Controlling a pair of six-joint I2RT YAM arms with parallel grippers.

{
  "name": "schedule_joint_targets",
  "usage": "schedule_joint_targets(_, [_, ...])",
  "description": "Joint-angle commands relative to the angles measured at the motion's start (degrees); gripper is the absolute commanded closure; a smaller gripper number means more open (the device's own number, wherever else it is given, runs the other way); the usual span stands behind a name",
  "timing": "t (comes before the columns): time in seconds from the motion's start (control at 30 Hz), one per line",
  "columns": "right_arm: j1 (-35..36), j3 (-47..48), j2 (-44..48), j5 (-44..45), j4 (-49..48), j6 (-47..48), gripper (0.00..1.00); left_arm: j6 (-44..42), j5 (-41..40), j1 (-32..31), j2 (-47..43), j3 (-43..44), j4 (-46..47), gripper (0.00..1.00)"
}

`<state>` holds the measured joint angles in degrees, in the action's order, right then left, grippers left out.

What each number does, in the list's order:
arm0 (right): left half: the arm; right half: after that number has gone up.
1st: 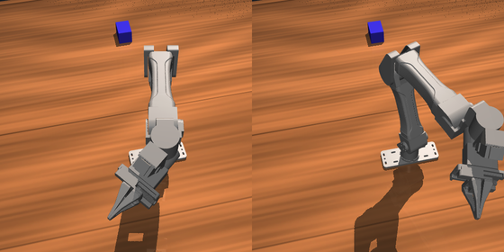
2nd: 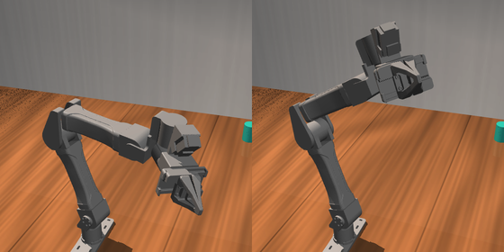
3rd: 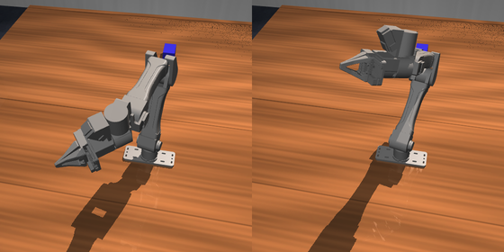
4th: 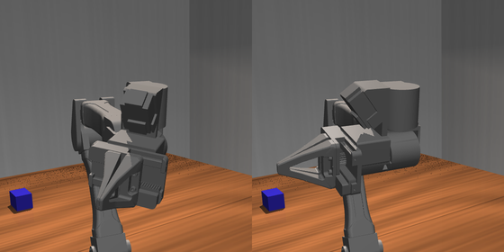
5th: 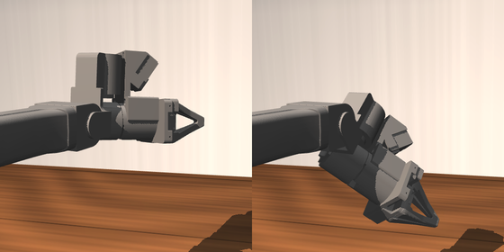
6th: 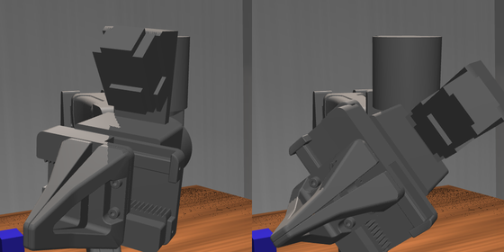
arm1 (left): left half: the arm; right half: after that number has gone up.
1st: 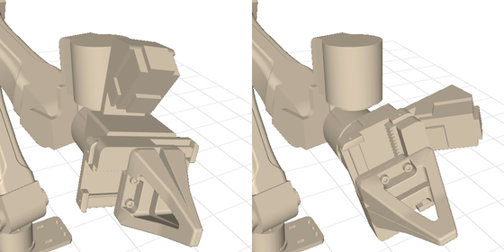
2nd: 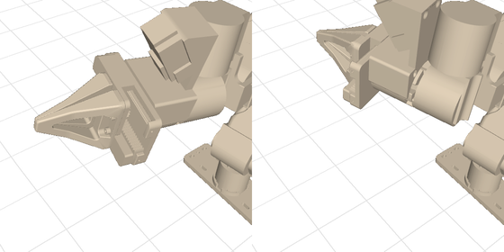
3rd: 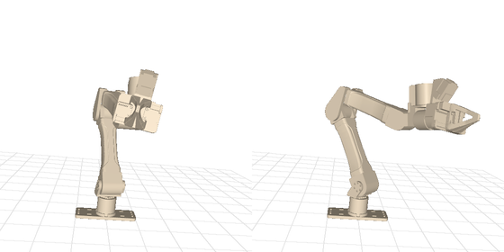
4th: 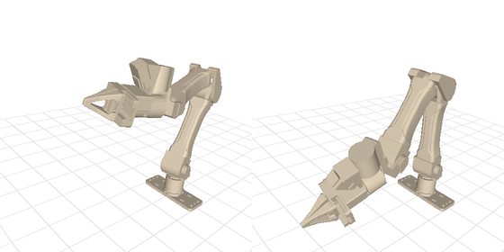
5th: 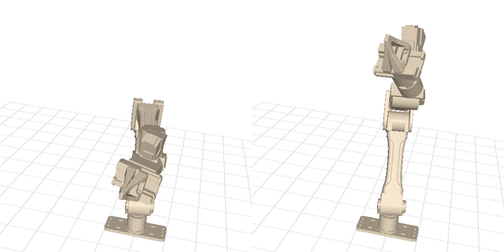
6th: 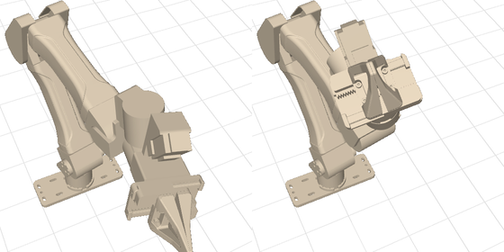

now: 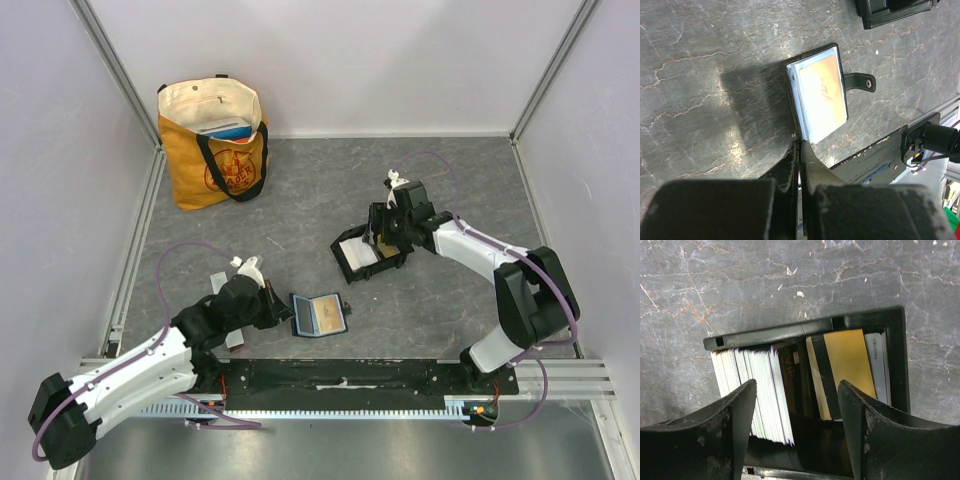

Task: Put the credit cards into the card holder
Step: Pick up the credit card from the storage box.

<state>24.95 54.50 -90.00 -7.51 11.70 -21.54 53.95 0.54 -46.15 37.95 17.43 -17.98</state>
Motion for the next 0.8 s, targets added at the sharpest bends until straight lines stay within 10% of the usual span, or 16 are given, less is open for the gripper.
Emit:
schedule_joint_targets(0.0, [-0.25,4.21,-2.28,-2.67,1.83,1.59,0.26,0.89,0.52,-0.17,0.89,3.31,-1.53,0.98])
schedule_joint_targets(0.77, [-0.25,4.48,-4.23,-16.75,1.04,-1.49,0.40,2.38,1.40,-0.17,4.94,4.54,-3.47,0.98])
